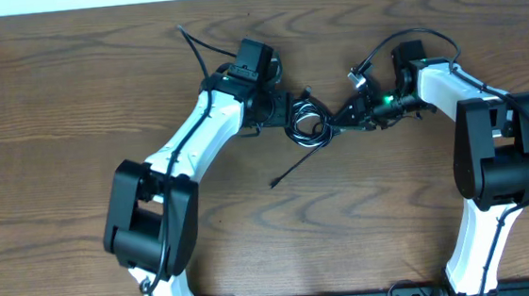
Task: Untangle cables
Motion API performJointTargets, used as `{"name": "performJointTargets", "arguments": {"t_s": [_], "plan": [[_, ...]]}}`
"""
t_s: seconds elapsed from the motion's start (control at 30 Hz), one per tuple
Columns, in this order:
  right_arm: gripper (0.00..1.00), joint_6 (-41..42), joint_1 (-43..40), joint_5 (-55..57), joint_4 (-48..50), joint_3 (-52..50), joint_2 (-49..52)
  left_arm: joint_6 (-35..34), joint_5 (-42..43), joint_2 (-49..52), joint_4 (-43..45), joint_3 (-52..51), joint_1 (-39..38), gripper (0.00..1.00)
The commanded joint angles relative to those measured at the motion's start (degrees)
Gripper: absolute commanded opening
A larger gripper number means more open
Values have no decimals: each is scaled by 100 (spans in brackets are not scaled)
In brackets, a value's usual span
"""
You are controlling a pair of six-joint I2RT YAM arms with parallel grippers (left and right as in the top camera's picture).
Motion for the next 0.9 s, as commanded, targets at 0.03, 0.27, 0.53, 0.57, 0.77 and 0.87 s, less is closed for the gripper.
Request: {"name": "performJointTargets", "arguments": {"t_s": [0.03, 0.27, 0.53, 0.57, 0.77, 0.87], "plan": [[13, -310, 249, 466, -426, 28, -155, -122, 249, 407, -179, 28, -9, 64], [11, 564, 879, 728, -264, 22, -155, -9, -404, 481, -636, 28, 103, 63], [12, 750, 1462, 1375, 354, 33, -155, -9, -404, 533, -522, -55, 98, 63], [11, 730, 1462, 1351, 356, 44, -160, -9, -404, 553, -498, -61, 98, 63], [13, 254, 1213, 1410, -20, 192, -422, 96, -404, 780, -59, -63, 101, 63], [16, 33, 997, 1412, -48, 216, -763, 92, -339, 933, 52, -63, 87, 63]]}}
